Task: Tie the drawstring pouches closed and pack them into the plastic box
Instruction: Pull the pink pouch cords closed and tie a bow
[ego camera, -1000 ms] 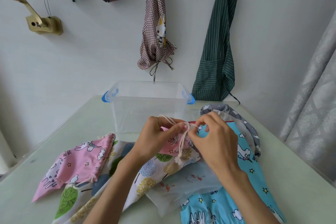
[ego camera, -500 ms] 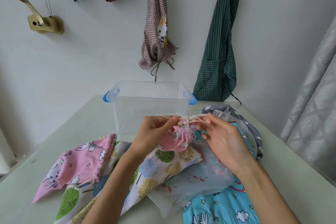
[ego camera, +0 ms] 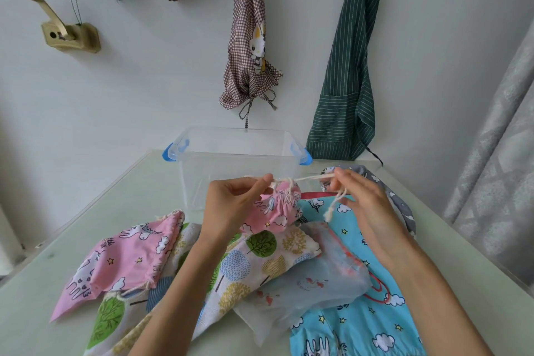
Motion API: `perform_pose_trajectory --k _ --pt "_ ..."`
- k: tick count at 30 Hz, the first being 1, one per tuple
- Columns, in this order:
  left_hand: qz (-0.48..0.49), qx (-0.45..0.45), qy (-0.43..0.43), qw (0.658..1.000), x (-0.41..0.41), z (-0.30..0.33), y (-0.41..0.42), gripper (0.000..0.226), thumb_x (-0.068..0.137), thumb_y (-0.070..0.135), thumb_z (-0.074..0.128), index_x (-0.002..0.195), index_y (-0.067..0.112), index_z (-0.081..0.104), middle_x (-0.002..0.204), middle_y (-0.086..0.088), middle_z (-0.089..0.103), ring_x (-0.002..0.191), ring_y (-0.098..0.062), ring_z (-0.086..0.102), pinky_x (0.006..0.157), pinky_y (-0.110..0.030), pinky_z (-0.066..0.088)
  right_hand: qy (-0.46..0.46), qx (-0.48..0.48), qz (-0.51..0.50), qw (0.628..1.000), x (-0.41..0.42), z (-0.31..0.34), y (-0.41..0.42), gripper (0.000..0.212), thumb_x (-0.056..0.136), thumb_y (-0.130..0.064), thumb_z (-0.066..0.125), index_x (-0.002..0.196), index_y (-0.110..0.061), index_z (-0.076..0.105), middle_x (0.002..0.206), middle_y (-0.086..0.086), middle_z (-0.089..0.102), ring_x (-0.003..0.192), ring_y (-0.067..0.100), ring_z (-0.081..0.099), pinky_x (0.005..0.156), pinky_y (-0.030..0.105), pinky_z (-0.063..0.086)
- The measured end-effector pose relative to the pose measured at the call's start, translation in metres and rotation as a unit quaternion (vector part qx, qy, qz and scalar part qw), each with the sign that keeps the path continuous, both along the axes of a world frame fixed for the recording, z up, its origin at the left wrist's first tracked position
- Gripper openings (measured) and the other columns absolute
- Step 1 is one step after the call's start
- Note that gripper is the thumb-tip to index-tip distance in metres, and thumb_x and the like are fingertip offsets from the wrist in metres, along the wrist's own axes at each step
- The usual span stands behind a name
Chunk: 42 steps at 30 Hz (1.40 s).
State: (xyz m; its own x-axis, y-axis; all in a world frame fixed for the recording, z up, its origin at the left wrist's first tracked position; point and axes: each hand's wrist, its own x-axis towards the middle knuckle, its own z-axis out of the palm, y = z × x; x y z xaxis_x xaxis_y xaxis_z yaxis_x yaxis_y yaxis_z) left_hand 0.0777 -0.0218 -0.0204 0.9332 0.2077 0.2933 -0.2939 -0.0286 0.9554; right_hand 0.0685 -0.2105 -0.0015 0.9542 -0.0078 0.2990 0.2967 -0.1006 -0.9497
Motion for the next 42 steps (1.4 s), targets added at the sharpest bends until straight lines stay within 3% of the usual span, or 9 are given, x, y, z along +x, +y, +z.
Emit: perform_pose_trajectory --k 4,8,11,13,17,24,28,38,42 --pt "0.045 0.027 -0.017 0.998 0.003 0.001 0.010 0.014 0.084 0.029 0.067 0.074 0.022 0.074 0.070 0.012 0.073 0.061 0.003 0.064 0.060 -0.013 0.052 0.014 -0.045 -0.027 0.999 -0.001 0.000 -0.008 0.034 0.095 -0.025 0.050 0.065 -0.009 0.054 0.058 0.003 0.050 0.051 0.005 0.043 0.055 0.014 0.038" --pt "0.073 0.086 -0.013 0.994 0.006 0.003 0.026 0.016 0.085 0.030 0.067 0.070 0.029 0.073 0.068 0.015 0.073 0.060 0.004 0.063 0.069 -0.021 0.051 0.051 -0.112 -0.072 0.990 0.003 -0.004 -0.023 0.034 0.092 -0.029 0.056 0.062 -0.013 0.057 0.060 -0.001 0.051 0.059 0.009 0.046 0.062 0.017 0.041" --pt "0.078 0.066 -0.019 0.995 0.003 0.005 0.023 0.014 0.085 0.029 0.067 0.073 0.027 0.074 0.073 0.010 0.074 0.067 0.001 0.067 0.070 -0.022 0.054 0.087 0.088 0.019 0.992 0.005 -0.005 -0.014 0.029 0.090 -0.027 0.054 0.063 -0.015 0.053 0.088 0.005 0.069 0.090 0.018 0.063 0.088 0.025 0.044" --pt "0.002 -0.029 -0.005 1.000 0.000 0.008 0.016 0.015 0.089 0.024 0.062 0.084 0.018 0.075 0.080 0.003 0.076 0.075 -0.004 0.070 0.071 -0.018 0.055 0.109 0.321 0.135 0.931 0.000 0.002 -0.004 0.028 0.089 -0.029 0.050 0.063 -0.017 0.051 0.104 0.006 0.070 0.109 0.019 0.063 0.100 0.031 0.040" --pt "-0.099 -0.160 0.063 0.980 0.002 0.011 0.006 0.026 0.098 0.021 0.045 0.092 0.014 0.070 0.086 0.002 0.076 0.078 -0.002 0.070 0.063 -0.011 0.054 0.114 0.504 0.194 0.834 -0.006 -0.001 0.011 0.033 0.095 -0.027 0.045 0.066 -0.016 0.055 0.082 0.002 0.069 0.088 0.017 0.070 0.093 0.033 0.052" --pt "-0.153 -0.266 0.033 0.951 0.007 0.016 0.008 0.030 0.102 0.017 0.034 0.093 0.014 0.062 0.099 0.002 0.074 0.096 -0.006 0.069 0.074 -0.014 0.050 0.118 0.371 0.144 0.910 0.012 -0.006 0.018 0.030 0.094 -0.025 0.045 0.066 -0.014 0.043 0.059 0.000 0.050 0.060 0.013 0.057 0.075 0.029 0.056" --pt "-0.192 -0.288 0.065 0.936 0.015 0.018 0.013 0.026 0.101 0.015 0.036 0.088 0.012 0.058 0.076 0.006 0.073 0.075 -0.007 0.071 0.077 -0.021 0.045 0.090 0.278 0.079 0.953 0.026 0.008 0.022 0.034 0.098 -0.021 0.042 0.065 -0.014 0.039 0.051 -0.002 0.044 0.054 0.013 0.047 0.062 0.023 0.047" --pt "-0.170 0.047 0.087 0.980 0.019 0.002 0.017 0.025 0.097 0.026 0.048 0.093 0.017 0.071 0.061 0.008 0.050 0.059 -0.005 0.048 0.052 -0.018 0.031 0.131 0.002 0.034 0.991 0.030 -0.004 0.017 0.036 0.098 -0.016 0.046 0.063 -0.009 0.040 0.049 0.003 0.046 0.047 0.015 0.049 0.050 0.020 0.048" --pt "-0.206 0.128 0.069 0.968 0.018 -0.003 0.008 0.030 0.097 0.025 0.048 0.105 0.007 0.071 0.061 0.007 0.057 0.057 -0.017 0.046 0.044 -0.016 0.028 0.099 -0.096 0.042 0.990 0.020 0.001 0.011 0.036 0.098 -0.019 0.045 0.064 -0.007 0.047 0.056 0.007 0.062 0.058 0.016 0.061 0.068 0.027 0.056"
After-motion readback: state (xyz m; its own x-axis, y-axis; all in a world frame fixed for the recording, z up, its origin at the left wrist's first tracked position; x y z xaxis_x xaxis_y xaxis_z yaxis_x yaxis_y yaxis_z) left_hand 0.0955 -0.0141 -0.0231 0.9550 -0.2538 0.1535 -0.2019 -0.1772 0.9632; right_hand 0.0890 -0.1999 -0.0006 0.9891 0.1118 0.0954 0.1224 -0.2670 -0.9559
